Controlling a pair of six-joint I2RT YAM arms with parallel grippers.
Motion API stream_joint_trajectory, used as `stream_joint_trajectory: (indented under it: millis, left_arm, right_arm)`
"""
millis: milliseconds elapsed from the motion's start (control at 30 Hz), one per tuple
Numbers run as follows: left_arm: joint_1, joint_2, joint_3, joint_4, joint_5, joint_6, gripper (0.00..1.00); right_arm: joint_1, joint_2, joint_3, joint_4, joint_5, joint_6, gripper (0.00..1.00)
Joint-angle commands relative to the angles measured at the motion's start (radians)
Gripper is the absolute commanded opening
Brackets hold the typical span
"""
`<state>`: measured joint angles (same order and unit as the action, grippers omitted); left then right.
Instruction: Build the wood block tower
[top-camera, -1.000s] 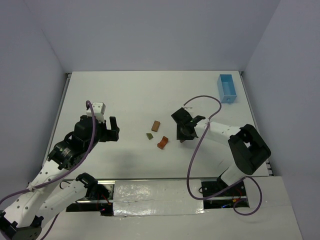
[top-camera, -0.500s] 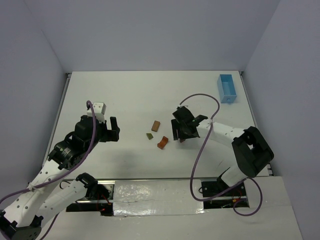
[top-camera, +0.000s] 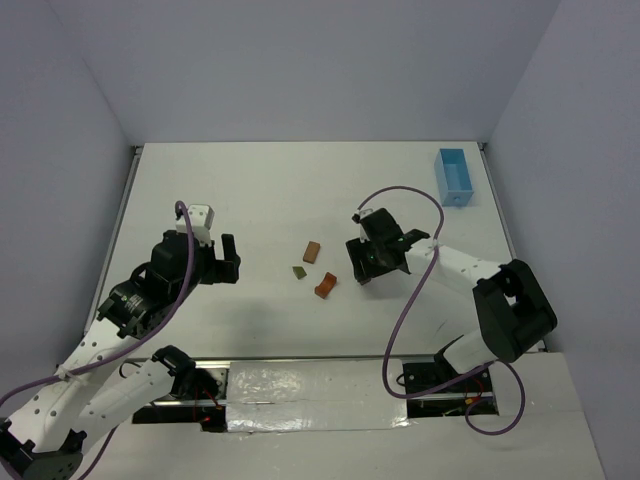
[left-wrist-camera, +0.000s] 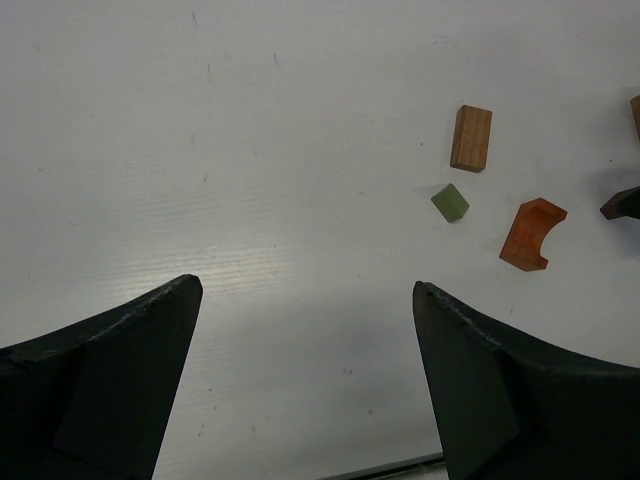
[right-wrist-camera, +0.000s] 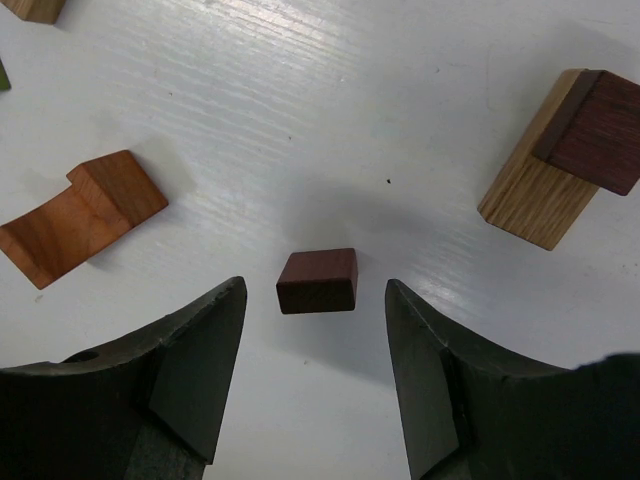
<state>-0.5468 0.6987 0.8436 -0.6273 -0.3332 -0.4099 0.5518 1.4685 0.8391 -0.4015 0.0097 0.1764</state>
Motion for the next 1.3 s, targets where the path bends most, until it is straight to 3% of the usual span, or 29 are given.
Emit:
stream_joint_trajectory:
  millis: [0,100,533,800,1167,1267]
  left_arm:
    - [-0.005,0.001,-0.008,0.034,0.014,0.028,1.00]
    - [-0.007,0.002,-0.008,0.035,0.014,0.028,0.99]
    - [-0.008,0.004,-0.009,0.034,0.016,0.028,0.99]
    - [-0.010,0.004,-0.008,0.035,0.017,0.029,1.00]
    - [-0.013,0.002,-0.009,0.034,0.016,0.028,1.00]
    - [-0.013,0.004,-0.008,0.034,0.016,0.028,1.00]
  right_arm:
    - [-0.001,0.009,0.005,0.000,-0.025,-0.032,0.64]
    - [-0.001,0.021,0.002,0.000,-0.019,-0.032,0.59]
    - [0.003,0.062,0.014,-0.020,-0.014,-0.031,0.58]
    - [0.008,0.072,0.008,-0.020,-0.016,-0.017,0.51]
    - [0.020,0.101,0.017,-0.031,-0.011,-0.005,0.52]
    - [0.025,0.095,0.012,-0.030,-0.011,0.000,0.47]
